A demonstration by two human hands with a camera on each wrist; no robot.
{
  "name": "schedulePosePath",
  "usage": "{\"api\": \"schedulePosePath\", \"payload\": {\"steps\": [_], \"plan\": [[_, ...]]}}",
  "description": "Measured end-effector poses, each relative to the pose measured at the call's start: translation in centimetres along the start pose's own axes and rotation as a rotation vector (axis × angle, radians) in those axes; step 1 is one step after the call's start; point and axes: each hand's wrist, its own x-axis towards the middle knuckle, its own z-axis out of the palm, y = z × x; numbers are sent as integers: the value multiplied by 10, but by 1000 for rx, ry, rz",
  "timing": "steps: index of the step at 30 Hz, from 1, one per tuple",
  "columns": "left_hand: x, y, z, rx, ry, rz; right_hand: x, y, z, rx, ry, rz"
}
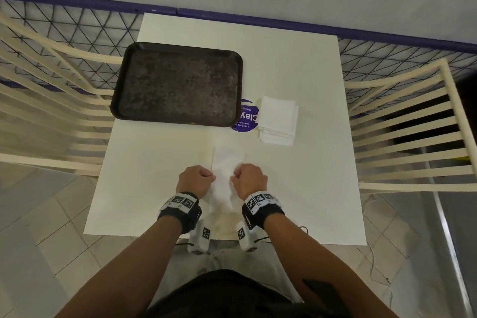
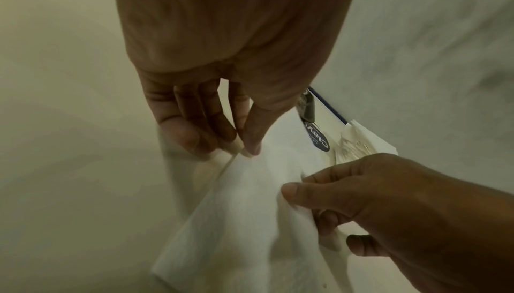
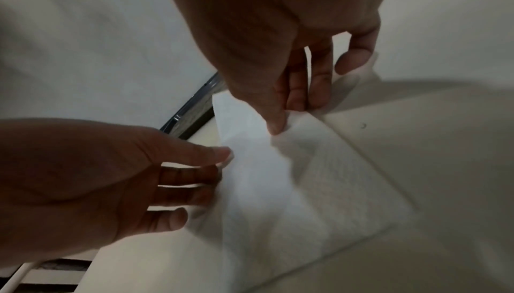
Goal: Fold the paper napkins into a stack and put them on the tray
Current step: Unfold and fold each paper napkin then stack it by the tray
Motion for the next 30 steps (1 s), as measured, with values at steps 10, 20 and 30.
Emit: {"api": "schedulePosePath", "payload": {"steps": [10,20,30], "plan": [[-4,7,-4,-417,91,44,-8,3,-13,768,36,83],[-4,15,-22,-507,69,157,-6,-1,-27,767,61,-164],[-6,12,-28,-397,84,228,-7,-3,-31,786,85,-142]]}}
